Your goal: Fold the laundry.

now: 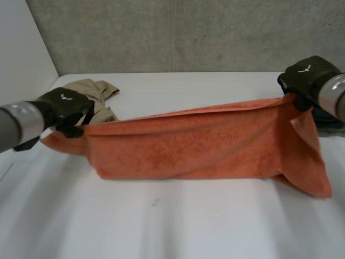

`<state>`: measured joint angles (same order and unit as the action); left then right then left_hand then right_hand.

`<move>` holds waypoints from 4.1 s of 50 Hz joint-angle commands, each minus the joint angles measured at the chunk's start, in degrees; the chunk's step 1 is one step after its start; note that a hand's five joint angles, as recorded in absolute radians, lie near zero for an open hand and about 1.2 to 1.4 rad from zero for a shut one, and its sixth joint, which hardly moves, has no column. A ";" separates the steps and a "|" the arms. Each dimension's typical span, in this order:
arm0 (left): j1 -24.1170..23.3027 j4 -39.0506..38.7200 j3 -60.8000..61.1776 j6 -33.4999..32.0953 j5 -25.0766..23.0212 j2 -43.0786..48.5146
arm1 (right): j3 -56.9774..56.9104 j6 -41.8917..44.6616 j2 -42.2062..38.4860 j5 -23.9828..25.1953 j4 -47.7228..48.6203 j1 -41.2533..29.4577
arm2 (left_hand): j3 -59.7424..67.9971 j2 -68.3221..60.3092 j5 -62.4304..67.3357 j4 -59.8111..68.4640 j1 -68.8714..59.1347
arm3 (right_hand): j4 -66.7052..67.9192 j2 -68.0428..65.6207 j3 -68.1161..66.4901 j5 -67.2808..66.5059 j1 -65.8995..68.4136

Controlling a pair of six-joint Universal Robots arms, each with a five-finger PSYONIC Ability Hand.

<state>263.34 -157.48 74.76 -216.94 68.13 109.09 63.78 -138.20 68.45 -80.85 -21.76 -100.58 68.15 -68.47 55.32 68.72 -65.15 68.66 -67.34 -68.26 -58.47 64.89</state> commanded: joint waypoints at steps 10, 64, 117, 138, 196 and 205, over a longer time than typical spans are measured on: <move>-3.28 -51.23 -28.70 20.91 11.67 11.77 | -7.79 -18.24 -6.49 -11.08 64.01 -2.42 | 11.85 -11.53 14.68 11.28 -14.85 | 11.34 -12.66 -11.74 -11.53 15.11; 8.33 13.26 39.94 -19.40 -9.24 -25.95 | 34.84 22.81 16.11 8.95 -4.61 13.93 | 11.85 -11.53 14.68 11.28 -14.85 | 11.34 -12.66 -11.74 -11.53 15.11; -7.85 -25.51 -0.06 -2.27 5.27 8.44 | 6.00 2.76 -12.20 -4.50 33.46 2.23 | -58.15 58.47 -55.32 -58.72 55.15 | -58.66 57.34 58.26 58.47 -54.89; -7.05 -23.13 15.60 7.40 2.01 -3.53 | 7.41 -0.93 -11.50 5.00 17.37 8.91 | -58.15 58.47 -55.32 -58.72 55.15 | 11.34 -12.66 -11.74 -11.53 15.11; -8.99 -41.13 -17.52 11.09 4.29 13.17 | 8.07 -9.45 7.78 14.09 24.66 4.37 | 11.85 -11.53 14.68 11.28 -14.85 | 11.34 -12.66 -11.74 -11.53 15.11; -6.44 -47.83 -34.32 15.40 7.81 12.90 | -7.09 -14.72 1.07 -3.61 39.93 -1.72 | 11.85 -11.53 14.68 11.28 -14.85 | 11.34 -12.66 -11.74 -11.53 15.11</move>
<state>255.44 -202.75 49.33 -204.39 73.64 122.02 63.94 -148.98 71.94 -75.49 6.92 -99.31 68.22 -68.56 55.74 68.74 -67.10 68.64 -67.43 -68.29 -56.32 64.07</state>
